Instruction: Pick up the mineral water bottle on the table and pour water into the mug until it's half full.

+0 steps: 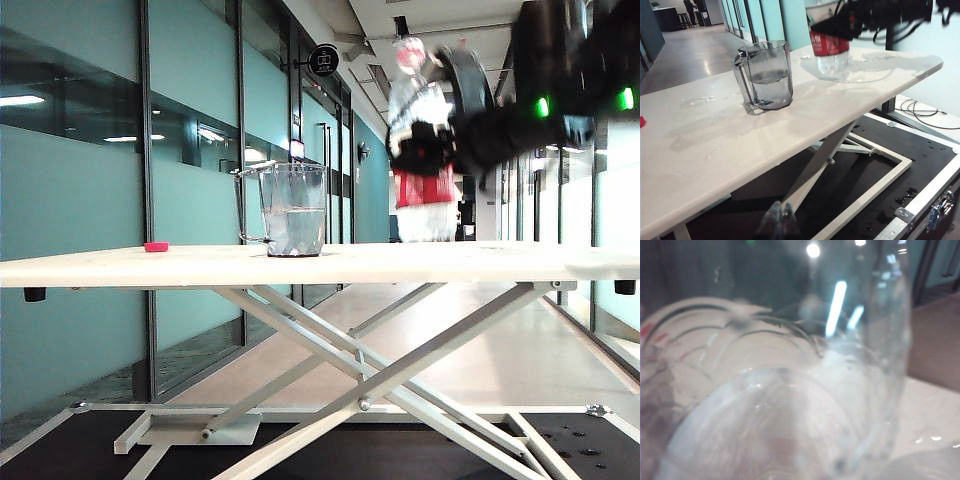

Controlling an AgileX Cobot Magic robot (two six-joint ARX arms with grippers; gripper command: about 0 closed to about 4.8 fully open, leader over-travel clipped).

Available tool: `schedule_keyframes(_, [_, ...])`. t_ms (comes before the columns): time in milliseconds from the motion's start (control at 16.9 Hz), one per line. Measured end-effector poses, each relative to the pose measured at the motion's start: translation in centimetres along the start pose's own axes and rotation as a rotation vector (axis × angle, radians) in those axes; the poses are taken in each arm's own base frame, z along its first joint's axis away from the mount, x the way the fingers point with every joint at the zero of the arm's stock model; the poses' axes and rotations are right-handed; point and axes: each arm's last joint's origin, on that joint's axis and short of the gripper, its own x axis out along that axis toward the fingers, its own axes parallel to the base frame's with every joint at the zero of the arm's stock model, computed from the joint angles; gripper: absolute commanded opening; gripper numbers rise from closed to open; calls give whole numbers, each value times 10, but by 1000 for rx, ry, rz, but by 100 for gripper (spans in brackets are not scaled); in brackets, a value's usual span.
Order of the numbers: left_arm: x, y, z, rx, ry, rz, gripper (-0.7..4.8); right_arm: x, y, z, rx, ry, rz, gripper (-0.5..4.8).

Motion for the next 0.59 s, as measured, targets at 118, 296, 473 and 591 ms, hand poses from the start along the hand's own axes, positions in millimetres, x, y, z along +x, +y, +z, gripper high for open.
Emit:
schedule_keyframes(118, [0,0,0,4,0,0,-5,2,-3,-15,61,-13,17,443])
schedule_keyframes(296, [0,0,0,4,0,0,-5,2,0,-19,76,-12,65,479])
schedule_keyframes(473, [0,0,0,4,1,0,-5,-13,4,-26,89,23,78,479])
schedule_keyframes(591, [0,0,0,3,2,0,-5,-24,5,-20,77,8,68,479])
